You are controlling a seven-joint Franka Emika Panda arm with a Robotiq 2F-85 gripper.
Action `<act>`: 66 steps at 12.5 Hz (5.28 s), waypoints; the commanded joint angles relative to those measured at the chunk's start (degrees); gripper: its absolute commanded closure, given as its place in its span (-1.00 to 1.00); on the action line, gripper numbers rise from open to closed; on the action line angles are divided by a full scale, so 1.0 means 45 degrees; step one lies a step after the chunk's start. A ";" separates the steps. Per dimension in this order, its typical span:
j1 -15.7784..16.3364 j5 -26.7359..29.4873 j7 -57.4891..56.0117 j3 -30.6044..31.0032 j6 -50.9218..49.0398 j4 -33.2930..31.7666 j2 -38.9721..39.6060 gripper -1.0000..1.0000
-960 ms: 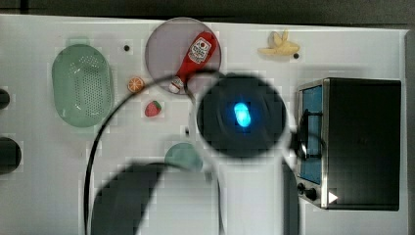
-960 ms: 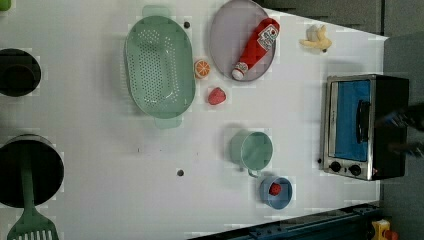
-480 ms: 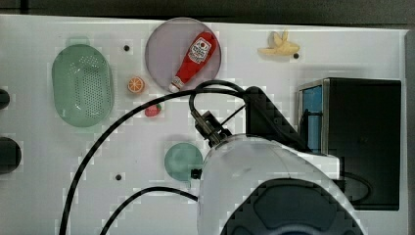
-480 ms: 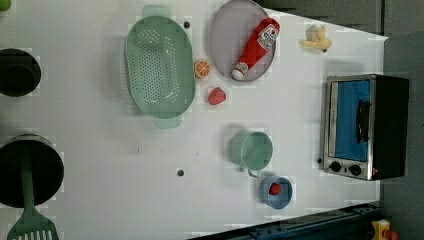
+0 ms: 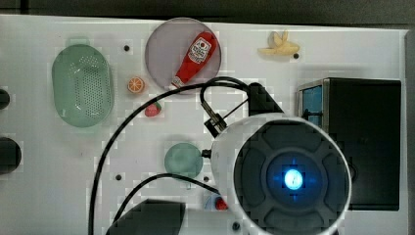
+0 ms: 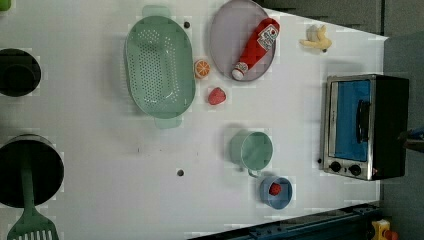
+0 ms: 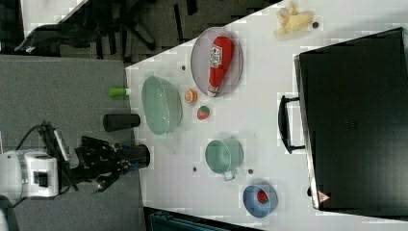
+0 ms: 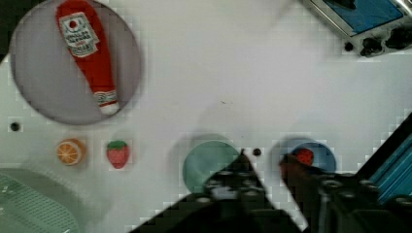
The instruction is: Flap open oven.
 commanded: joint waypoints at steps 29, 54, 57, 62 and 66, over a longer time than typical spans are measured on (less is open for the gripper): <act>-0.0376 -0.1014 -1.5287 -0.5406 0.8827 -0.2922 0.5096 0.65; 0.2234 -0.9172 -0.3674 -0.2584 0.9198 -0.3634 0.8502 0.65; 0.2936 -1.0726 -0.1680 -0.2572 0.9059 -0.3438 0.9453 0.65; 0.3852 -1.2265 0.0870 -0.2573 0.8410 -0.2762 1.1116 0.65; 0.4108 -1.2279 0.0870 -0.2586 0.8128 -0.2236 1.1789 0.65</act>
